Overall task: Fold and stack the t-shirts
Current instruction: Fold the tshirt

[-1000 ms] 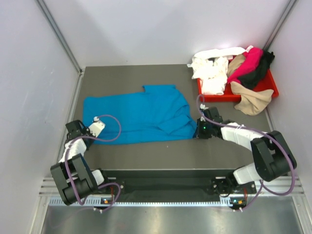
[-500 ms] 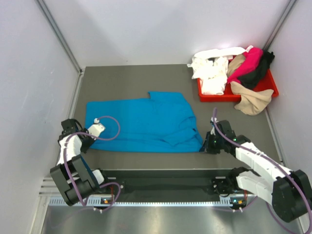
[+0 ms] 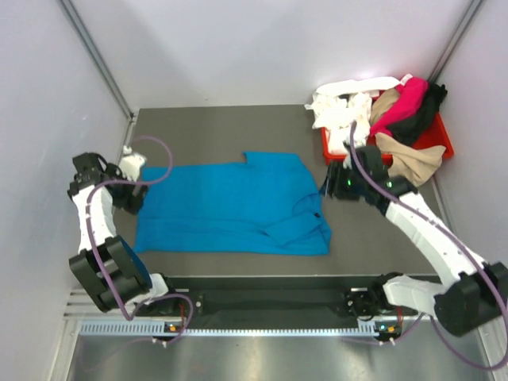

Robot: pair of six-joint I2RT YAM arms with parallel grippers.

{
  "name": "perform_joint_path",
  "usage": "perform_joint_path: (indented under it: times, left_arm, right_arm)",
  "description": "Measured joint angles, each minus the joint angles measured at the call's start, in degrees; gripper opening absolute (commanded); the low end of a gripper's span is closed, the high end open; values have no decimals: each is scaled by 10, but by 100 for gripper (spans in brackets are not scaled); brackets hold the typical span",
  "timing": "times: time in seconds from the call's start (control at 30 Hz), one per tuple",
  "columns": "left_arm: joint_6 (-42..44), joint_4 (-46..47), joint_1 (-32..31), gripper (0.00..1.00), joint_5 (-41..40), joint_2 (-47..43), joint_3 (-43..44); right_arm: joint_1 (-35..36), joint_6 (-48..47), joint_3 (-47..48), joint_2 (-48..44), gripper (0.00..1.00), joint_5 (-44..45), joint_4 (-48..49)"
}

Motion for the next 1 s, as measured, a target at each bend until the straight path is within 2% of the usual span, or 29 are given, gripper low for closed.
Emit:
perform_joint_path:
  times: [0.03,0.07,0.13,0.33,0.53,0.7,0.73,0.77,0.83,0.87,1.0]
  left_arm:
    - [-52,25,-3,82,6,18,24]
    - [-97,47,-7,74,7,37,38]
    - [-174,84,-16,72,-3,79,63]
    - [-343,156,-45,84,-66,252,136]
    - [-413,173,-58,89,-102,364,214]
    - [-441,177,-63,89,-104,427,275]
    - [-445,177,-64,89,-103,441,285]
    - [-448,177,-64,87,-101,450,291]
    - [-450,174,-64,87,-93,460,306]
    - [-451,173,-64,86,-90,462,309]
    - [-451,172,-66,85,-79,463,311]
  right_arm:
    - [0,-16,50,38,46,6,16]
    - [0,-29,90,71,44,12,31]
    - [0,-51,161,143,45,15,63]
    - [0,-117,371,420,53,22,111]
    - [0,-157,549,638,60,25,81]
    - [0,-177,626,727,59,20,52]
    - [0,-179,629,735,56,18,49]
    - [0,-183,634,738,46,16,47]
    - [0,-187,640,739,38,4,42]
    - [0,-187,642,739,28,-3,38]
    - [1,-186,628,738,6,-26,43]
